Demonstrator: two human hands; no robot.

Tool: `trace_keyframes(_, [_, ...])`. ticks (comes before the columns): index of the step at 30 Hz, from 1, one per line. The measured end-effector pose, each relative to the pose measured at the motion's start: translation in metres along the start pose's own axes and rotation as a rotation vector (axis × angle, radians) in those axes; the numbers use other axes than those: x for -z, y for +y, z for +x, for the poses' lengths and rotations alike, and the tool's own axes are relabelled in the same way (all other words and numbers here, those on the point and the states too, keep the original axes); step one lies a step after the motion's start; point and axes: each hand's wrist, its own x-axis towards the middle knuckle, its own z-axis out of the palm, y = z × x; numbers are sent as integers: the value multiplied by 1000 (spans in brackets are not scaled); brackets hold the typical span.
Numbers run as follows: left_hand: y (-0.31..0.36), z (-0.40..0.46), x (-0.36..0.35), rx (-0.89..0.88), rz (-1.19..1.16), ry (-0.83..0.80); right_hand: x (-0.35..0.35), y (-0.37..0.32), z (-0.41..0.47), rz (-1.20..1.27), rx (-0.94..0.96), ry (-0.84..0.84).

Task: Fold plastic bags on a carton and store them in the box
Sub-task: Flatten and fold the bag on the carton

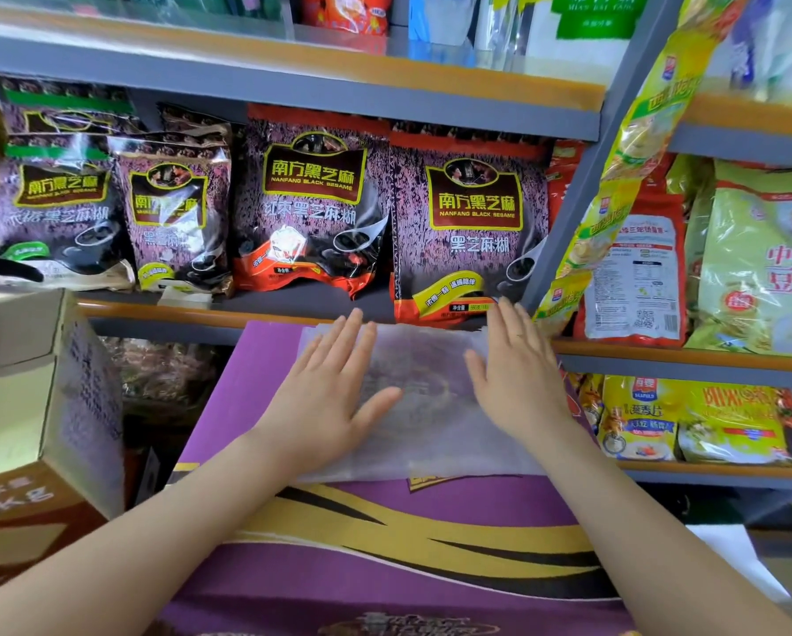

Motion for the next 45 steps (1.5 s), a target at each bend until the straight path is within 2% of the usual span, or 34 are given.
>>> trace_keyframes(4, [8, -17, -14, 143, 134, -148, -20, 2, -12, 29, -25, -294])
trace_keyframes(10, [6, -6, -17, 119, 196, -218, -22, 0, -10, -9, -96, -334])
trace_keyframes(12, [6, -5, -18, 114, 207, -234, -15, -7, -6, -28, 15, -307])
trace_keyframes(14, [6, -2, -18, 104, 217, -247, -9, -20, 3, 18, 267, -248])
trace_keyframes(17, [5, 4, -15, 43, 246, -239, -12, -38, 19, 28, 503, -326])
trace_keyframes(20, [0, 12, -9, -29, 181, -220, -26, -37, 25, -9, 503, -397])
trace_keyframes(25, [-18, 42, 0, -140, 9, -292, -21, -36, 30, -6, 505, -511])
trace_keyframes(29, [-23, 40, 0, -123, 101, -358, -8, -34, 21, 0, 504, -613])
trace_keyframes(32, [-25, 36, -8, -132, 172, -380, -4, -30, -11, -74, 497, -555])
trace_keyframes(41, [-17, 35, -9, -181, 280, -482, -10, -26, -36, -4, 469, -452])
trace_keyframes(45, [-16, 36, -5, -154, 259, -525, -5, -26, -31, 103, 386, -532])
